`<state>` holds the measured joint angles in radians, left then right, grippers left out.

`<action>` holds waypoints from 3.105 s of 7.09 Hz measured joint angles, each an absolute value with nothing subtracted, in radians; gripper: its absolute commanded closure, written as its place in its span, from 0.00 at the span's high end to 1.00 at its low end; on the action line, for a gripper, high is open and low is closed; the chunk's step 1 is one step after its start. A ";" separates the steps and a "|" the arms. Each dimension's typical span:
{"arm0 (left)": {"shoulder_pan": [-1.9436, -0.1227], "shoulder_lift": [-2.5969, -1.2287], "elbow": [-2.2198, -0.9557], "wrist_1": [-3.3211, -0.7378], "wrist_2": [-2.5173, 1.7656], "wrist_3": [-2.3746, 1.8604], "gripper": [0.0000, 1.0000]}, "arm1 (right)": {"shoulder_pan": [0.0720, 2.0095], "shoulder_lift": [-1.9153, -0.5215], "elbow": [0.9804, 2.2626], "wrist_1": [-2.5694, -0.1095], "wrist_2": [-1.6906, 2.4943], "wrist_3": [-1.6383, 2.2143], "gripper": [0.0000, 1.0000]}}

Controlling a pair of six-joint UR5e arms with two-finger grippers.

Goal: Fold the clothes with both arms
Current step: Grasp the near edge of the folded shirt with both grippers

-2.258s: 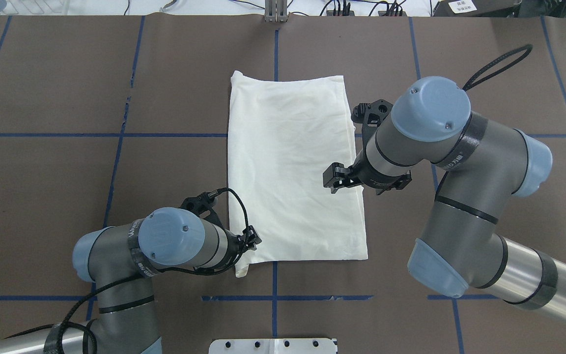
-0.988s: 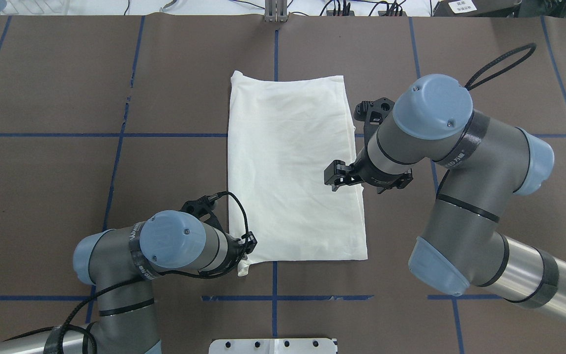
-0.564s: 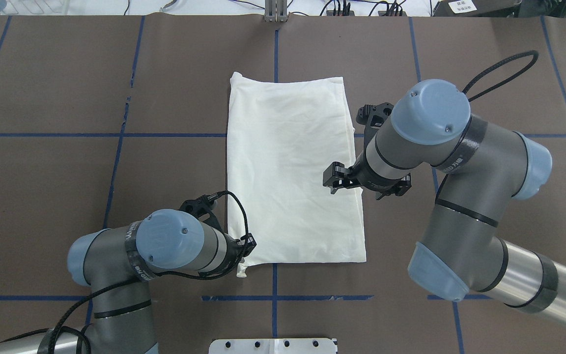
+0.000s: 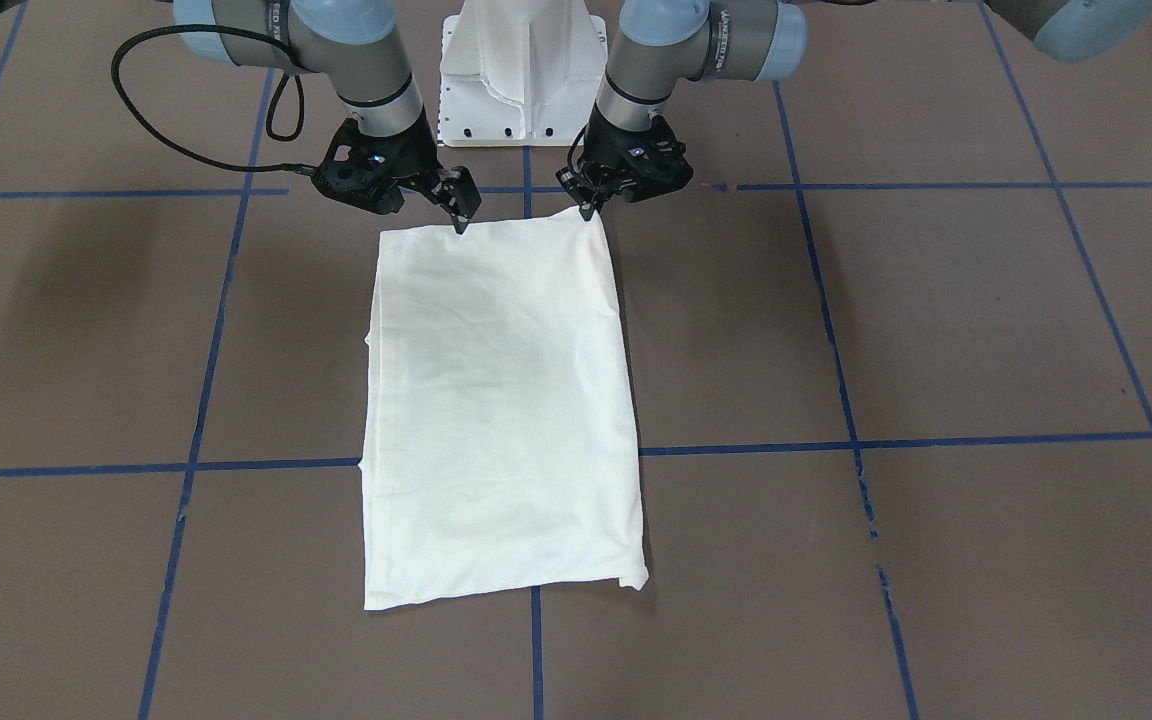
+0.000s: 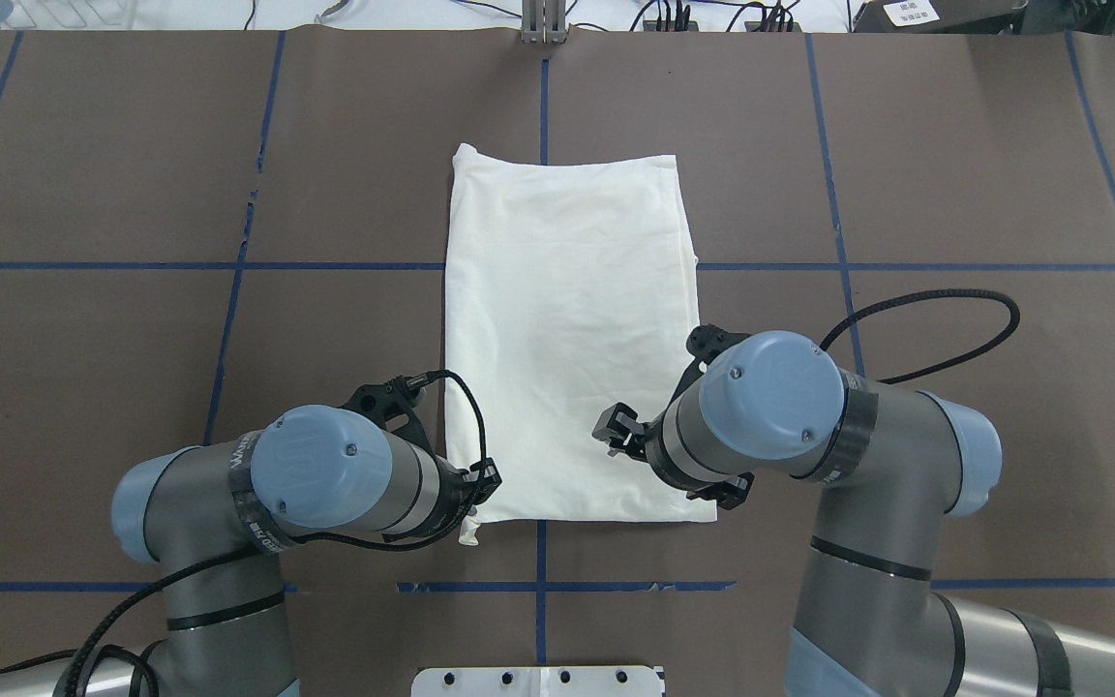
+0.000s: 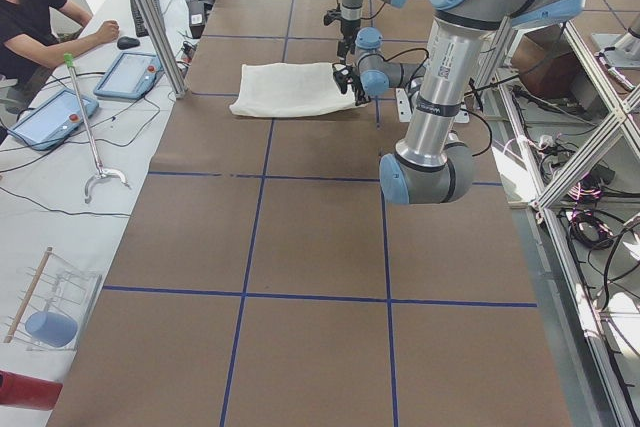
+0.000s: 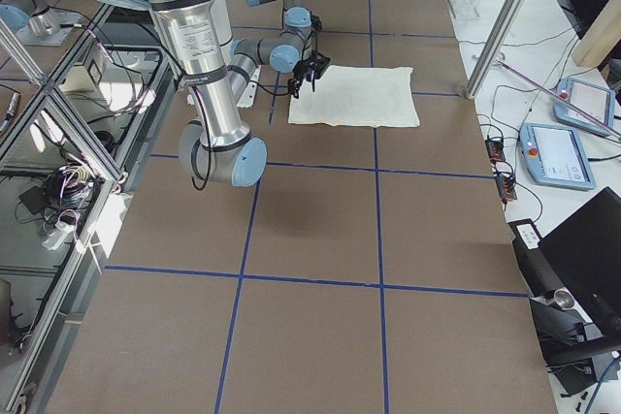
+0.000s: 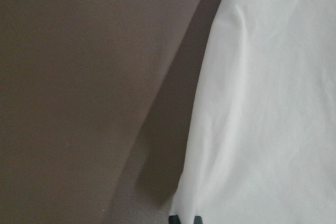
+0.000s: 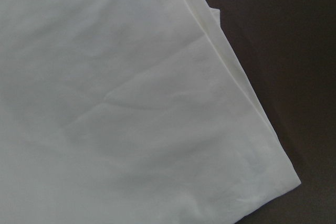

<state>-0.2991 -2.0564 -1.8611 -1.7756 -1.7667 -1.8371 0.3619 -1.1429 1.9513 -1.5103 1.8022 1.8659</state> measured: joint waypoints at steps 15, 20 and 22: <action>-0.296 -2.061 -1.850 -1.784 -1.758 -1.836 0.00 | 0.295 -1.171 1.854 -1.515 1.713 1.968 0.04; -0.297 -2.065 -1.851 -1.784 -1.758 -1.836 0.00 | 0.300 -1.158 1.858 -1.510 1.705 1.931 0.00; -0.297 -2.063 -1.862 -1.784 -1.759 -1.837 0.00 | 0.314 -1.143 1.860 -1.506 1.707 1.932 0.00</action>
<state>-0.2975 -2.0627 -1.8620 -1.7840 -1.7589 -1.8365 0.3139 -1.1427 1.8605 -1.5060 1.7075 1.9316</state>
